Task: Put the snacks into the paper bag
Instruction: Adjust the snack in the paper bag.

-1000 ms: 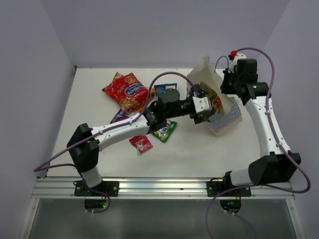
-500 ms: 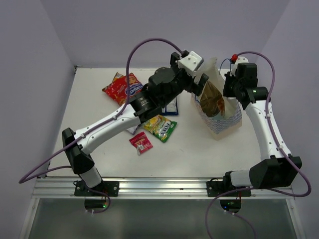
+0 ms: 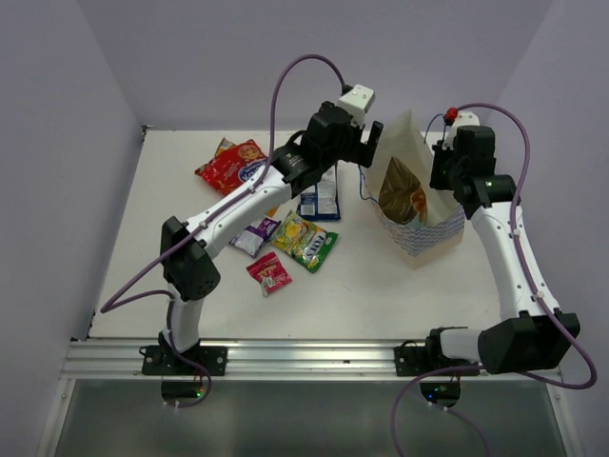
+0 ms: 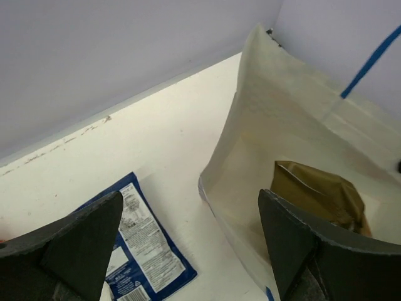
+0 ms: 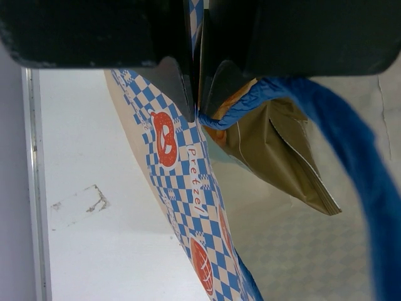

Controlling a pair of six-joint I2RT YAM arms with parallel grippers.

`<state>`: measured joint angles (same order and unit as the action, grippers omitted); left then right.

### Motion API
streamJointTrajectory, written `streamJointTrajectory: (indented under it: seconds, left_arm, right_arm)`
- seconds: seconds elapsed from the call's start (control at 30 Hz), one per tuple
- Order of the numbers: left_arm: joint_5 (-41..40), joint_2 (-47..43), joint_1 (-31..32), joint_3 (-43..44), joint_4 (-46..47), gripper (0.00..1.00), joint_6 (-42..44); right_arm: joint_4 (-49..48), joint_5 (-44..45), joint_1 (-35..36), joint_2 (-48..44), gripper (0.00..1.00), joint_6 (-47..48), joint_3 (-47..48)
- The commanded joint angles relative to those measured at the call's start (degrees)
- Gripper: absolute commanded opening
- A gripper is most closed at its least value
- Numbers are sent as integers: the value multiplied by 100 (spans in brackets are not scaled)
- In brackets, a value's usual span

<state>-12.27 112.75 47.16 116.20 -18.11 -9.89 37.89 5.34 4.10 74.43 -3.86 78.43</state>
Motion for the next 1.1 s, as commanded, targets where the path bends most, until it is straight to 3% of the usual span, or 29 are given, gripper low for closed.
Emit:
streamJointTrajectory:
  seconds: [0.0,0.37,0.57,0.63,0.67,0.8,0.87,1.07]
  left_arm:
    - [313,80,-110,219,166,92,267]
    - [1359,466,-330,104,870,80,1419]
    - [1324,1020,-391,534,879,65,1604]
    - [1263,1065,-409,544,984,50,1657]
    - [1254,1056,-409,509,1019,37,1683]
    - [1306,732,-400,123,1327,10,1666]
    - [1324,425,-400,-264,1564,0,1657]
    - [1069,-60,-312,-625,1433,0,1595]
  right_arm:
    - [-176,116,-14,-245,10,96,-30]
    - [-256,-218,-14,-271,10,201,-100]
    - [-308,-280,-5,-342,10,245,-162]
    - [-317,-288,3,-359,10,245,-162]
    - [-326,-314,3,-368,10,245,-162]
    - [-291,-367,21,-403,10,236,-92]
    - [-212,-359,38,-421,16,219,-4]
    - [7,-376,91,-640,55,-53,286]
